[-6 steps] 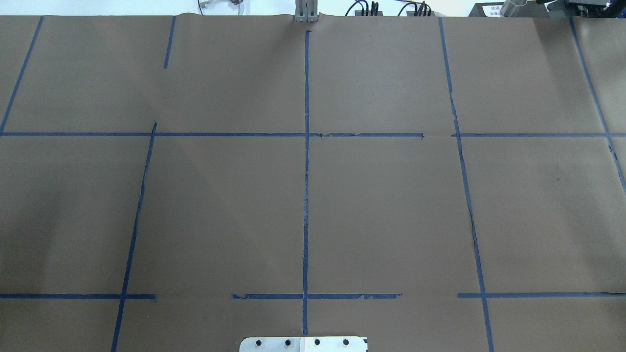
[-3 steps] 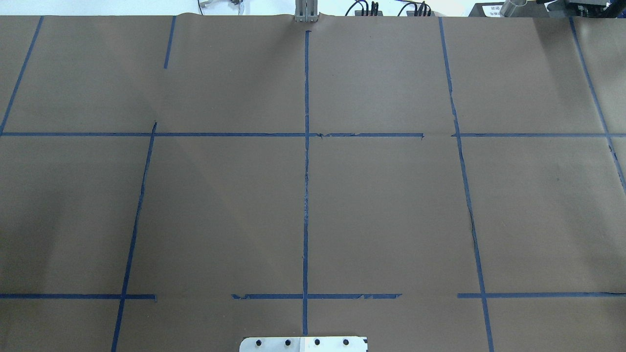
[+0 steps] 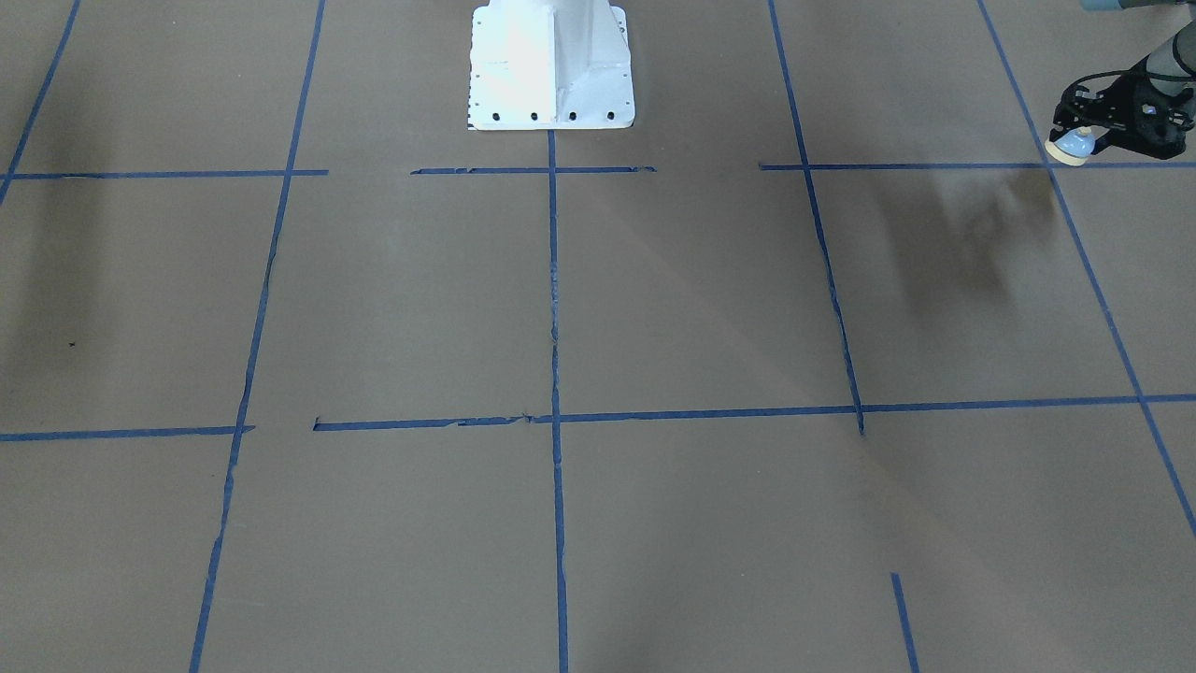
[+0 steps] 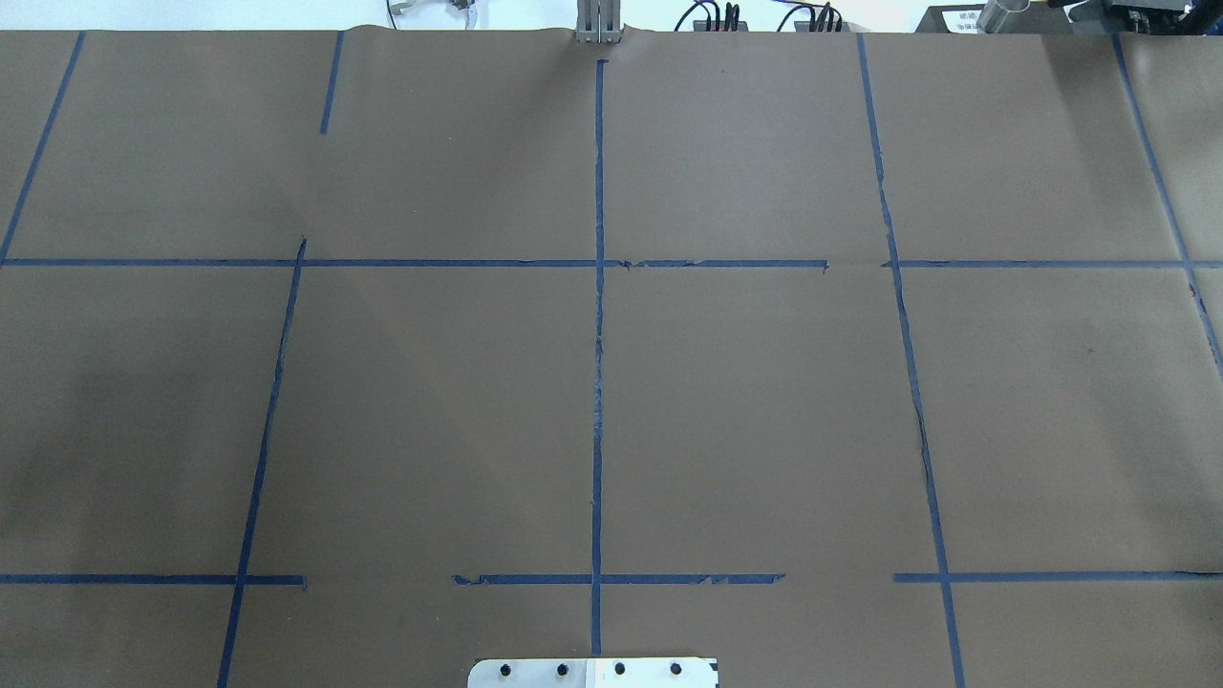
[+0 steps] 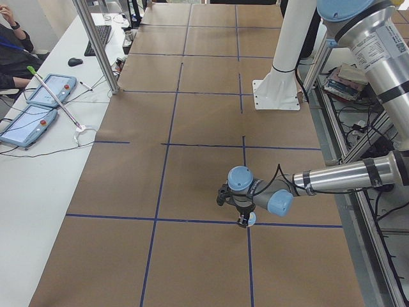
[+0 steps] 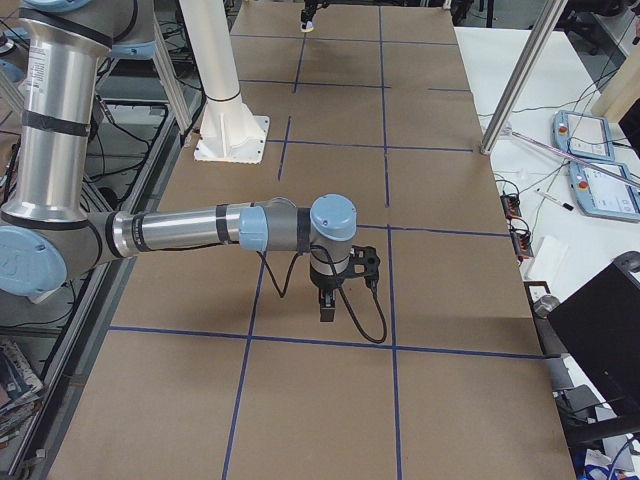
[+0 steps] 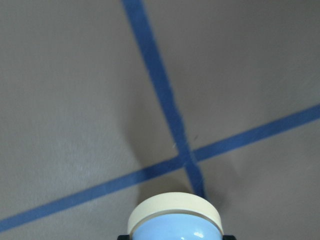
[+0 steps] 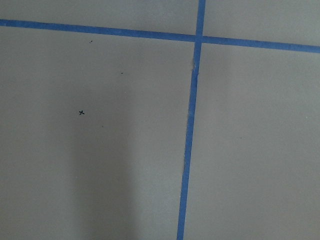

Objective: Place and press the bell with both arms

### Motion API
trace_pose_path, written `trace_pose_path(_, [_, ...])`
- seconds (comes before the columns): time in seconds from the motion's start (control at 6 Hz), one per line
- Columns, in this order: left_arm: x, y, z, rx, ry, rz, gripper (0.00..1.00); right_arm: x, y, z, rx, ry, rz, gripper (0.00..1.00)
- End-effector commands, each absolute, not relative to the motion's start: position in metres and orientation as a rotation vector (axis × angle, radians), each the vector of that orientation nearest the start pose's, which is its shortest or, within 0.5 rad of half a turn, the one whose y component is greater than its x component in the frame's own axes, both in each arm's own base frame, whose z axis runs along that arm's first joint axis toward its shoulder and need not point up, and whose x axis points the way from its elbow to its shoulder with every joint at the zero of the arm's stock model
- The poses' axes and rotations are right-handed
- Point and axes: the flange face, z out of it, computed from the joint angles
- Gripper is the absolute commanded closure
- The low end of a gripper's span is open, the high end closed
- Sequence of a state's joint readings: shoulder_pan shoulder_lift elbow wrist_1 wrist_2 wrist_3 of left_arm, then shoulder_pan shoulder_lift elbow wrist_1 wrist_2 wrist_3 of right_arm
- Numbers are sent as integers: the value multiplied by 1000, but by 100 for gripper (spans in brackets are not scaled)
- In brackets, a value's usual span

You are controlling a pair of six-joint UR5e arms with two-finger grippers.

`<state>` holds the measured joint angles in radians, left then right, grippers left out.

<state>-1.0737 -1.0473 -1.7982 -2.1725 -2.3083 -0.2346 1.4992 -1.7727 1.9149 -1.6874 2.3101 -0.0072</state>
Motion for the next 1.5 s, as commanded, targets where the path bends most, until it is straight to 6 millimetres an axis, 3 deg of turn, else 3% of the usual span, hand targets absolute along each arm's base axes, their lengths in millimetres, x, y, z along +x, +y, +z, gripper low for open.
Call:
trace_pose_path(0.0, [92, -339, 616, 122, 833, 207, 97, 37, -409, 594, -2, -741, -82, 0])
trace_pose_path(0.33, [131, -412, 556, 133, 867, 131, 98, 37, -408, 595, -5, -744, -81, 0])
trace_pose_path(0.5, [156, -462, 512, 122, 867, 116, 98, 37, -408, 596, -6, -744, -79, 0])
trace_pose_path(0.67, [199, -498, 453, 84, 876, 93, 98, 37, -408, 596, -6, -744, -81, 0])
trace_pose_path(0.83, [279, -516, 383, 24, 877, 94, 98, 37, -408, 596, -5, -744, -81, 0])
trace_pose_path(1.0, [384, -521, 321, -24, 847, 51, 98, 36, -410, 595, -4, -744, -80, 0])
trace_pose_path(1.33, [517, -550, 212, -106, 848, -78, 99, 36, -412, 597, -7, -744, -79, 0])
